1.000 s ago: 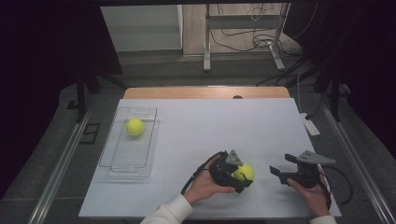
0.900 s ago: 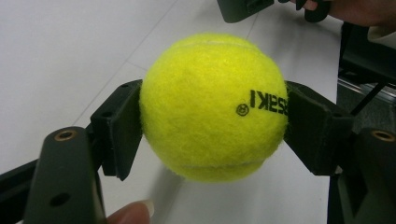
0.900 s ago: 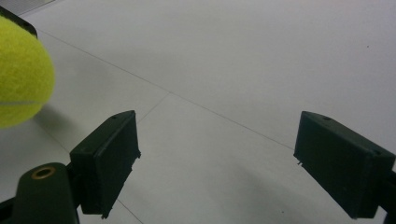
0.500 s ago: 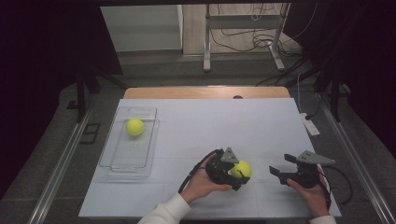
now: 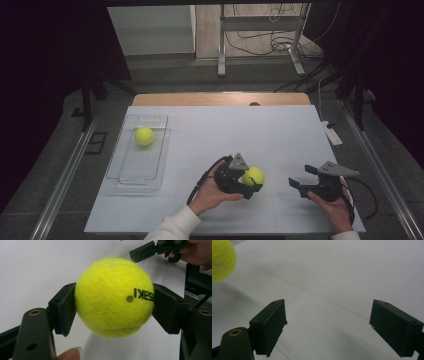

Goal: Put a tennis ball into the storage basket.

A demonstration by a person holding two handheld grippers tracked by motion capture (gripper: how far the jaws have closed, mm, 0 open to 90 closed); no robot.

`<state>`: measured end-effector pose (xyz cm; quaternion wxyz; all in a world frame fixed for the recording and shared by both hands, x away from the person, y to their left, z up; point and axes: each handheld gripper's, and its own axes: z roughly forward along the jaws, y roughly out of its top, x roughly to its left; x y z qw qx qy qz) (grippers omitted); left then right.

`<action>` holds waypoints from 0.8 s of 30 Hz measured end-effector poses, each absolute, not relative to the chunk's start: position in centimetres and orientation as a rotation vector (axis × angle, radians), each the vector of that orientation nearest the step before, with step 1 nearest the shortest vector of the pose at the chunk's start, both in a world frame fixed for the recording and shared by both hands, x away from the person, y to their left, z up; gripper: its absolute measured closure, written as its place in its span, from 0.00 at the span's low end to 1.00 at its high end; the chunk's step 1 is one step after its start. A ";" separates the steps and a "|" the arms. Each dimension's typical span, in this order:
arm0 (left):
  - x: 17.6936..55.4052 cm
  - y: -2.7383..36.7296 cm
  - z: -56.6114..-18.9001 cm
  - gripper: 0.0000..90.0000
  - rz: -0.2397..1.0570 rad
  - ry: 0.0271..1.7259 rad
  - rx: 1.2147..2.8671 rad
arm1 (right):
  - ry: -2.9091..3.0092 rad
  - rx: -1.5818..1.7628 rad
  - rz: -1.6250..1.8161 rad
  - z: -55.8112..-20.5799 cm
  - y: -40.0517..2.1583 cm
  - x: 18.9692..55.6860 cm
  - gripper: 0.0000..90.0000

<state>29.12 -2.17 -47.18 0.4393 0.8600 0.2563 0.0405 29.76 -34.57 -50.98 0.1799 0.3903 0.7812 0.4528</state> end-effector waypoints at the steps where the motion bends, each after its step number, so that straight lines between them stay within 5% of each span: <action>1: 29.2 -2.0 -47.1 0.30 0.104 0.643 2.127 | 2.208 1.103 1.279 -51.0 -34.6 29.8 0.15; 24: 29.7 0.2 -45.3 0.30 0.161 0.677 2.066 | 2.209 1.100 1.275 -51.0 -34.5 29.8 0.15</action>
